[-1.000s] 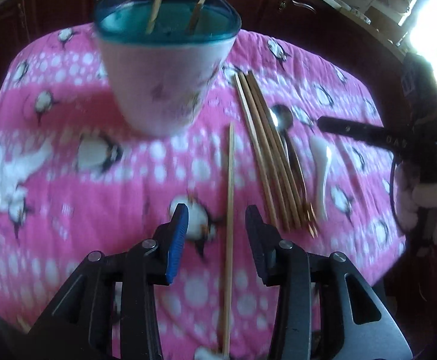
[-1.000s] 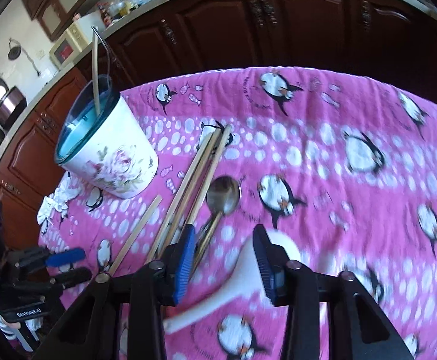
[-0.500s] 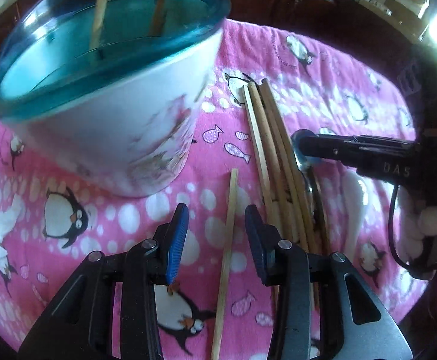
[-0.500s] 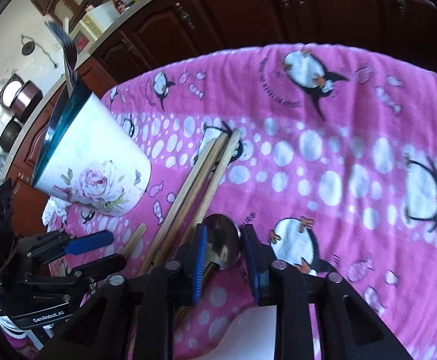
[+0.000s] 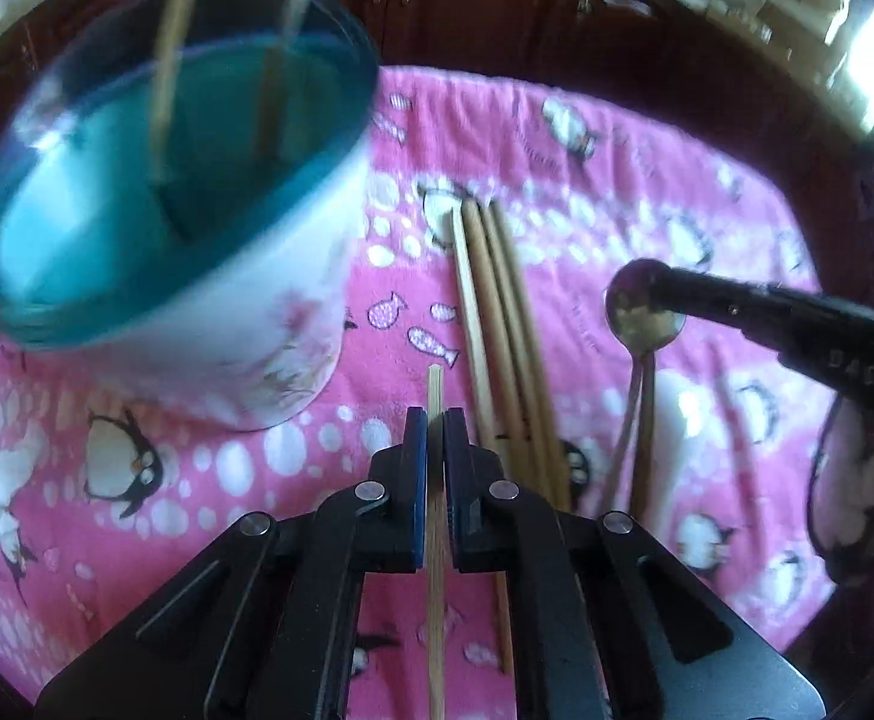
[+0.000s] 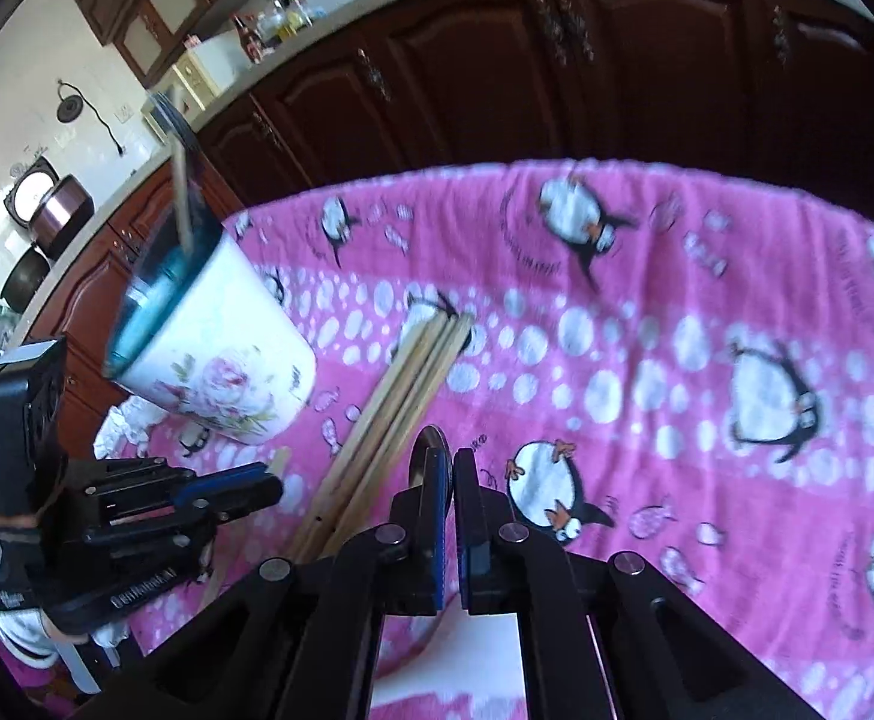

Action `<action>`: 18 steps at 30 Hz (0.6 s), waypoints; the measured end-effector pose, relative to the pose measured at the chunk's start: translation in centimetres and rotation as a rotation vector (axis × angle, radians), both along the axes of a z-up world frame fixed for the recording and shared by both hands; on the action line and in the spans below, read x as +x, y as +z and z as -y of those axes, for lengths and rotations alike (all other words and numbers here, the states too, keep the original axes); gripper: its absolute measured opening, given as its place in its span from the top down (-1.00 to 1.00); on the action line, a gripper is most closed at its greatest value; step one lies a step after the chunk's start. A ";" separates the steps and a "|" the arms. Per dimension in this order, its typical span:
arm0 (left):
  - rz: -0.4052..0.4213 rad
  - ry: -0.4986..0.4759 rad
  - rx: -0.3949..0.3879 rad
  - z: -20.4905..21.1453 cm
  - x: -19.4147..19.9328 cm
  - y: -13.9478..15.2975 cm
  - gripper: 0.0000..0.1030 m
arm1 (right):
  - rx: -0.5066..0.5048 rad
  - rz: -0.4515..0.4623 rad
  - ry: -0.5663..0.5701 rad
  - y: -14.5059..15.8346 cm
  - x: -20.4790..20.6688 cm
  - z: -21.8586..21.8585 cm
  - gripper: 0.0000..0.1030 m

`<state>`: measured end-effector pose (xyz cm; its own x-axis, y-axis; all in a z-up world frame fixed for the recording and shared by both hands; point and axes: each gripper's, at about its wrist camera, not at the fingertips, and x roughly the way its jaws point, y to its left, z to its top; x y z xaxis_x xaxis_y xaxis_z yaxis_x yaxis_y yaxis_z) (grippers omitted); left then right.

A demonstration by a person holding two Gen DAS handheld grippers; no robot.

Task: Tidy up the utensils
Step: 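Grasp the metal spoon with the right tool while the left tool lifts the chopstick, then carry the chopstick with the left tool while the right tool carries the spoon to the cup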

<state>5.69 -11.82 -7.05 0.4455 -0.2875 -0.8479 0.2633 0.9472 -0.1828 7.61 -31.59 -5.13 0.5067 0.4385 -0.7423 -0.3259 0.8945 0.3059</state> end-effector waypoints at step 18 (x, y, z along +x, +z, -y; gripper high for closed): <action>0.214 0.083 -0.215 -8.2 -5.2 11.2 0.92 | -0.066 0.172 -0.054 8.3 -4.5 -0.1 0.96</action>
